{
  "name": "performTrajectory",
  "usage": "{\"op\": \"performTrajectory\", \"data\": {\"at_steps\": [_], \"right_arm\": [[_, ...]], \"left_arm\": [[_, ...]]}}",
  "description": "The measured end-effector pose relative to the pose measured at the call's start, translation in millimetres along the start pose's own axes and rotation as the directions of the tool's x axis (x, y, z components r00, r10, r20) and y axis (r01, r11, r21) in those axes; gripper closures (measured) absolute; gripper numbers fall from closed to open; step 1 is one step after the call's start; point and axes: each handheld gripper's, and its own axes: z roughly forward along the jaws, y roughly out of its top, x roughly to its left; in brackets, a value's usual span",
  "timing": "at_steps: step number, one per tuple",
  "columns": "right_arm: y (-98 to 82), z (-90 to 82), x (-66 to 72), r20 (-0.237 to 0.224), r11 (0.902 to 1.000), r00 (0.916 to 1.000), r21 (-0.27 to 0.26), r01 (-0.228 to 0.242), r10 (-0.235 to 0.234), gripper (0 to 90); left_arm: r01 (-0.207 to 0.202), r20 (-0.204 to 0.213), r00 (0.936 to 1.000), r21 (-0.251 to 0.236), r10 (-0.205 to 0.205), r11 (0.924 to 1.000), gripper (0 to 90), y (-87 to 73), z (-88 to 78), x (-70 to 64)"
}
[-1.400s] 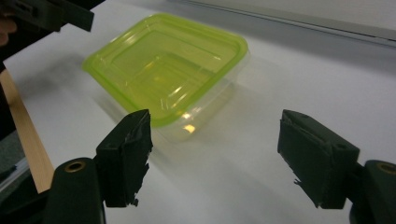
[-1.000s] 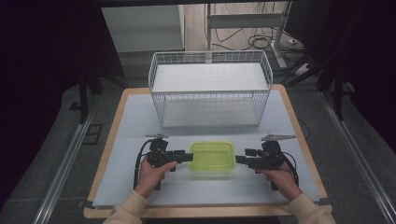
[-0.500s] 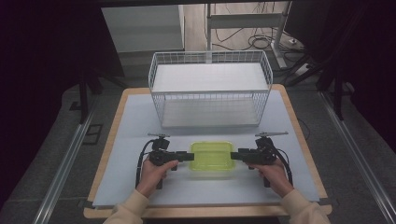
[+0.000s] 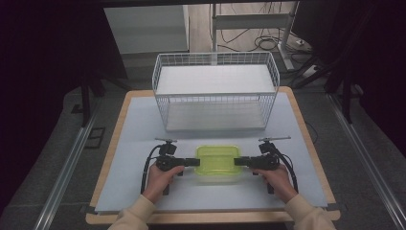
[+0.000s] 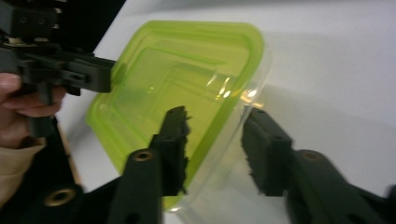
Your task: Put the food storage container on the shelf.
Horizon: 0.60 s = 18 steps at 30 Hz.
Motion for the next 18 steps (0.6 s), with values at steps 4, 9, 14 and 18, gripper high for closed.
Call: {"op": "performTrajectory", "data": {"at_steps": [4,9,14,18], "right_arm": [[-0.4,-1.9,0.5,0.002,1.0000,1.0000,-0.001,-0.008,0.008,69.6],[-0.9,-4.5,1.9,-0.001,0.9997,0.9998,-0.013,-0.021,0.021,72.6],[-0.7,-8.1,4.4,-0.008,0.9993,0.9996,-0.027,-0.027,0.026,76.2],[-0.5,-9.9,7.1,-0.008,0.9993,0.9998,-0.033,-0.019,0.018,78.4]], "left_arm": [[0.017,0.040,0.9990,-0.003,-0.017,0.9998,72.6,-2.3,-0.7,2.6],[0.011,0.063,0.9980,-0.013,-0.010,0.9999,75.4,-3.1,-3.1,1.5],[-0.001,0.057,0.9984,-0.033,0.003,0.9995,78.9,-3.4,-6.3,-1.9],[-0.011,0.046,0.9989,-0.034,0.012,0.9994,81.4,-4.1,-7.8,-3.1]]}}
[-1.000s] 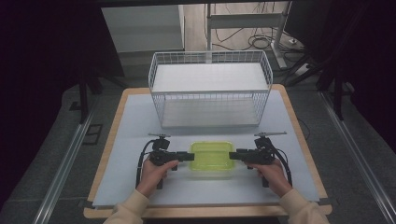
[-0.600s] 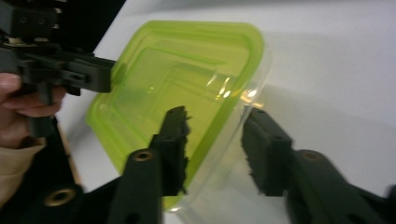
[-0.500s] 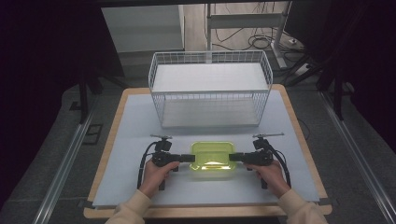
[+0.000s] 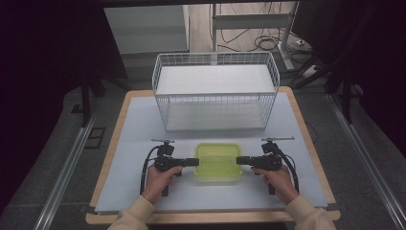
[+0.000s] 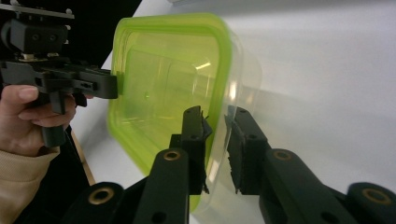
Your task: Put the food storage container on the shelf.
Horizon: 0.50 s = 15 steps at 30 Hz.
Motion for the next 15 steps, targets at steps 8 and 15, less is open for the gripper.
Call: {"op": "performTrajectory", "data": {"at_steps": [8,15], "right_arm": [[1.0,-3.6,2.3,-0.003,0.9999,1.0000,-0.013,0.007,-0.007,80.2],[4.0,-9.2,8.7,-0.011,0.9990,0.9996,-0.035,0.026,-0.027,80.3]], "left_arm": [[-0.022,-0.002,0.9998,-0.009,0.022,0.9997,81.9,-0.2,-2.1,-5.0],[-0.047,-0.003,0.9989,-0.024,0.046,0.9986,81.9,1.6,-7.4,-11.6]]}}
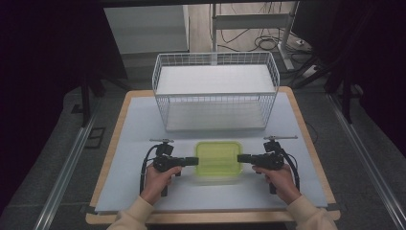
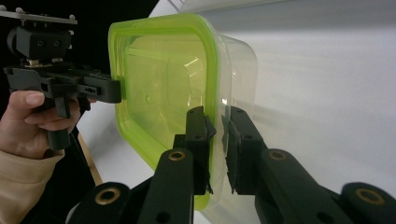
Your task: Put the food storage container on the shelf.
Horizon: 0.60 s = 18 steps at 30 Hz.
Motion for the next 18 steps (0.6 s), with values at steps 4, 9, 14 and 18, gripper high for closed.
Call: {"op": "performTrajectory", "data": {"at_steps": [4,9,14,18], "right_arm": [[1.4,-1.9,2.4,-0.001,0.9999,1.0000,-0.010,0.007,-0.007,80.4],[5.5,-9.0,9.1,-0.004,0.9993,0.9996,-0.026,0.027,-0.027,80.4],[16.1,-16.6,16.9,-0.004,0.9979,0.9988,-0.042,0.049,-0.049,80.4],[24.7,-20.1,22.2,-0.001,0.9962,0.9978,-0.057,0.066,-0.066,80.5]], "left_arm": [[0.005,0.005,1.0000,-0.012,-0.005,0.9999,81.9,0.3,-1.4,-2.2],[-0.028,0.012,0.9995,-0.023,0.028,0.9994,81.9,5.9,-7.1,-10.7],[-0.045,0.020,0.9988,-0.047,0.046,0.9979,81.9,14.6,-12.7,-17.7],[-0.060,0.015,0.9980,-0.059,0.061,0.9965,81.9,22.7,-17.2,-22.0]]}}
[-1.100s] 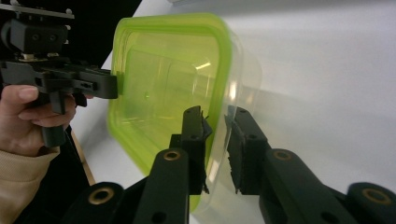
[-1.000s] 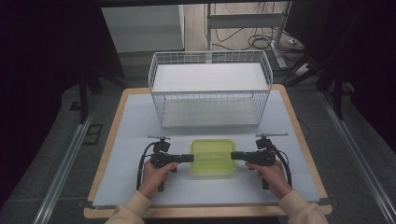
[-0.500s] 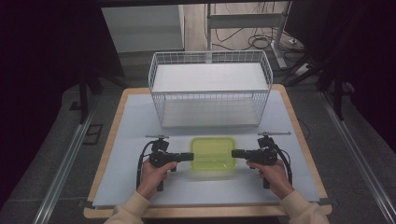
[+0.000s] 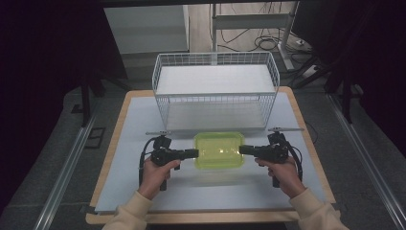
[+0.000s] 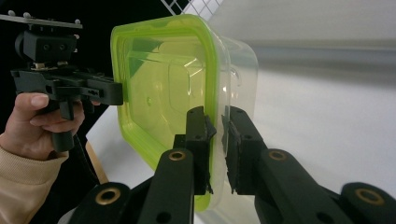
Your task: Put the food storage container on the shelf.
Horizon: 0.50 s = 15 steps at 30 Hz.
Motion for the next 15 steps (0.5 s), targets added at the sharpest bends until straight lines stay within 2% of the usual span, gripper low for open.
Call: {"op": "performTrajectory", "data": {"at_steps": [9,15], "right_arm": [[18.7,-4.0,10.2,0.006,0.9992,0.9994,-0.020,0.035,-0.035,80.5],[42.1,-10.0,20.5,0.009,0.9973,0.9984,-0.046,0.057,-0.056,80.5]], "left_arm": [[-0.011,0.005,0.9999,-0.021,0.011,0.9997,81.9,18.0,-8.3,-4.4],[-0.049,-0.008,0.9988,-0.045,0.048,0.9978,82.0,40.2,-18.2,-15.8]]}}
